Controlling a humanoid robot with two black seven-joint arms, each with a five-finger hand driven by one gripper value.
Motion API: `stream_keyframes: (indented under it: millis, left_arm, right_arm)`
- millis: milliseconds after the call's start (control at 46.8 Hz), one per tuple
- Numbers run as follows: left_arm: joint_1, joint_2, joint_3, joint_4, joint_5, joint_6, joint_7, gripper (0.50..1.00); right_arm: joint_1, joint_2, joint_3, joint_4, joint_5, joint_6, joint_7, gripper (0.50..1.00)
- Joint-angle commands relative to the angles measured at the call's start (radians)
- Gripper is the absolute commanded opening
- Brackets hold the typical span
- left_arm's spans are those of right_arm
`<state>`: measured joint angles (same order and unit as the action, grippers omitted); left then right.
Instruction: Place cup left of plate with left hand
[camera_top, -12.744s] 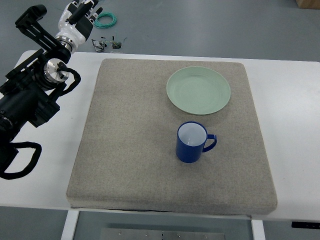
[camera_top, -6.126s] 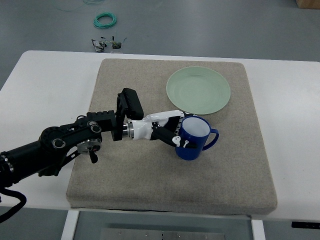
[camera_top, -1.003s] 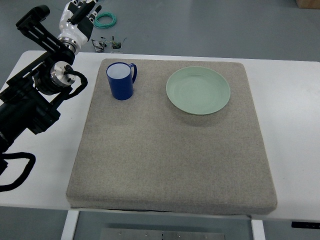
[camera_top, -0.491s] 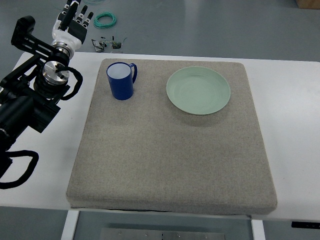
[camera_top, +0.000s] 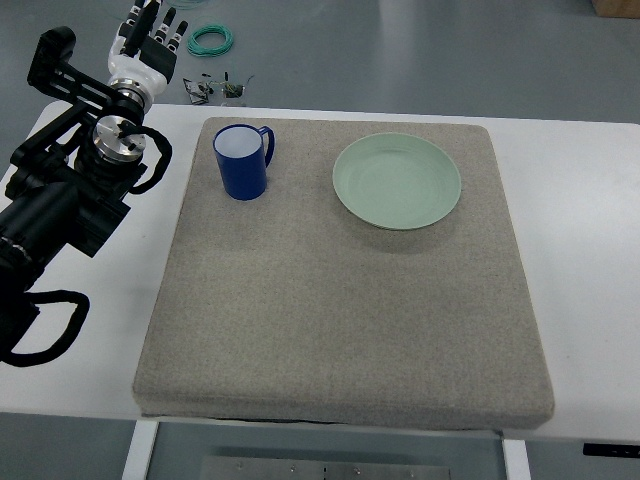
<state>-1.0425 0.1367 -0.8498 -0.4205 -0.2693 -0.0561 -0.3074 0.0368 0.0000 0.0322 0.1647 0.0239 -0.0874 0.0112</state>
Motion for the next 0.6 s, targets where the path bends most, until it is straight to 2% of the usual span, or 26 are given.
stream_keyframes:
  millis: [0,256,576]
  left_arm:
    - [0.002,0.001,0.005,0.002,0.002,-0.013,-0.001,0.996]
    - [0.01,0.006,0.015,0.003,0.004,-0.05,-0.001,0.996]
    - [0.01,0.001,0.015,0.011,0.004,-0.045,-0.002,0.996]
  right_arm:
    - [0.0,0.0,0.0,0.001,-0.001,0.0,0.0,0.934]
    - [0.0,0.0,0.0,-0.001,0.001,0.0,0.0,0.934]
    - [0.0,0.0,0.0,-0.001,-0.001,0.0,0.001,0.934]
